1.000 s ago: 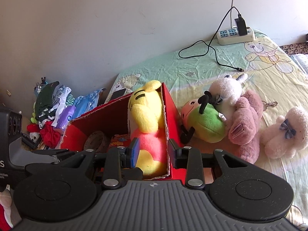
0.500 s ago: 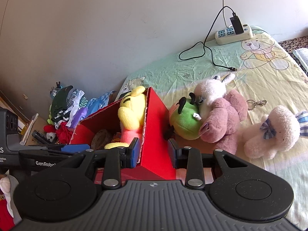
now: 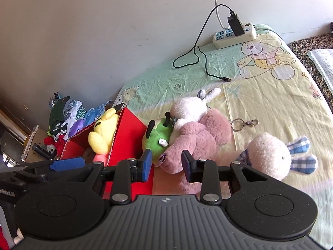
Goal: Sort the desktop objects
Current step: 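Open both grippers to release the tiger plush and withdraw, then close the left gripper on the green plush while the right gripper pinches it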
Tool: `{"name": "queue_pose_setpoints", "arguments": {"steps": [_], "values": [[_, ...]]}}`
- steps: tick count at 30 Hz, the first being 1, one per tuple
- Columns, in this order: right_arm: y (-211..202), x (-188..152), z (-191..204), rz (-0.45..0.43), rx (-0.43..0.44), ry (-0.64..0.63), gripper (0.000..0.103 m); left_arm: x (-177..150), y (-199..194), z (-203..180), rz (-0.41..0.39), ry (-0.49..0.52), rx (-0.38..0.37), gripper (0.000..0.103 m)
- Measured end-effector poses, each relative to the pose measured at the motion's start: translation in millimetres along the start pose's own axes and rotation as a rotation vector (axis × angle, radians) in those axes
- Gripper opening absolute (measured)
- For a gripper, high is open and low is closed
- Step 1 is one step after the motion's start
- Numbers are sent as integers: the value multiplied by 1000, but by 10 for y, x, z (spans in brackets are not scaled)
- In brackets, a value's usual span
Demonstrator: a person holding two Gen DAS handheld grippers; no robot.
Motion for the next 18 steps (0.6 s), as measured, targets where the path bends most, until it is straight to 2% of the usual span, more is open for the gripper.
{"name": "queue_pose_setpoints", "arguments": {"steps": [2,5,8,14,18], "values": [[81,68,-51,18,16,2,35,-23,101,-83,2,-38,-40,100],[231,159,-124,69,54,33,35,-83,242,-179,3,-46,-17,100],[385,244,-112,111,108,49,36,-179,353,-225,30,-73,-33,100],[827,284,53,214,208,7,42,-239,449,-199,44,-115,-21,100],[1074,207,154,269,220,-44,44,-271,461,-158,55,-123,10,100]]}}
Point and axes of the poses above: each gripper's, at about its wrist camera, not at the fingertips, and y roughly the way its jaws point, z to its left, x to its top, the point moved 4 cm from there along y, roughly the way its jaws point, and after that the axes turned 13 degrees about -z, right-handed, at the moved point
